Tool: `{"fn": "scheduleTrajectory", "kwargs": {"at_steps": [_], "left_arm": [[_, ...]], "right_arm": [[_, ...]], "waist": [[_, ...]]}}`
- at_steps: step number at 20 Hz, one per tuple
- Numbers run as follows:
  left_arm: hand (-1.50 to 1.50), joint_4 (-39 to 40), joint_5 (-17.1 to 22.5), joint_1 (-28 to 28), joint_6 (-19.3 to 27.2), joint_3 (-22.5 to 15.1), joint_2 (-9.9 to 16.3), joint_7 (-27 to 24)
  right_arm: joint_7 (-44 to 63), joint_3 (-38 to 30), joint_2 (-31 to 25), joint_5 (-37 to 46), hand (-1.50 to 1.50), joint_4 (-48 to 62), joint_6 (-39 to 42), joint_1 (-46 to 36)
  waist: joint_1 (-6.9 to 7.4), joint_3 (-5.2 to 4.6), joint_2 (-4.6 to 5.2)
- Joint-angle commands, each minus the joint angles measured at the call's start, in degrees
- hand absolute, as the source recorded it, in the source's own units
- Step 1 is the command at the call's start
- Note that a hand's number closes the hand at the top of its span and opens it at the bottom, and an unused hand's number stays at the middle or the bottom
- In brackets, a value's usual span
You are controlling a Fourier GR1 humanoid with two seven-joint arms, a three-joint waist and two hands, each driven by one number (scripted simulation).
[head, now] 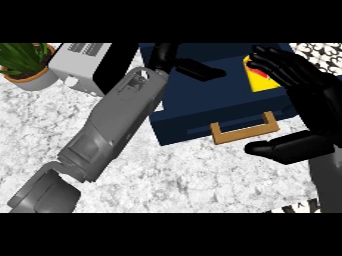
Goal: Pick up the cup, place it into the drawer and close the drawer
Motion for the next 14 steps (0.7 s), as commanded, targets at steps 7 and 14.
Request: {"fn": "scheduleTrajectory", "kwargs": {"at_steps": [7,14], "left_arm": [[-1.50,-4.11,10.32,-0.07,1.60,3.41,0.00,-8.60],[-1.50,-1.68,12.04,1.47,1.09,3.09,0.00,-11.80]], "right_arm": [[5.13,10.00,-6.94,-3.90,1.50,-0.53,16.81,2.52],[5.22,14.13,-11.77,13.56,-1.50,-2.41,15.52,5.86]], "waist": [[2.66,-0.07,-1.31],[7.02,-0.02,-1.99]]}}
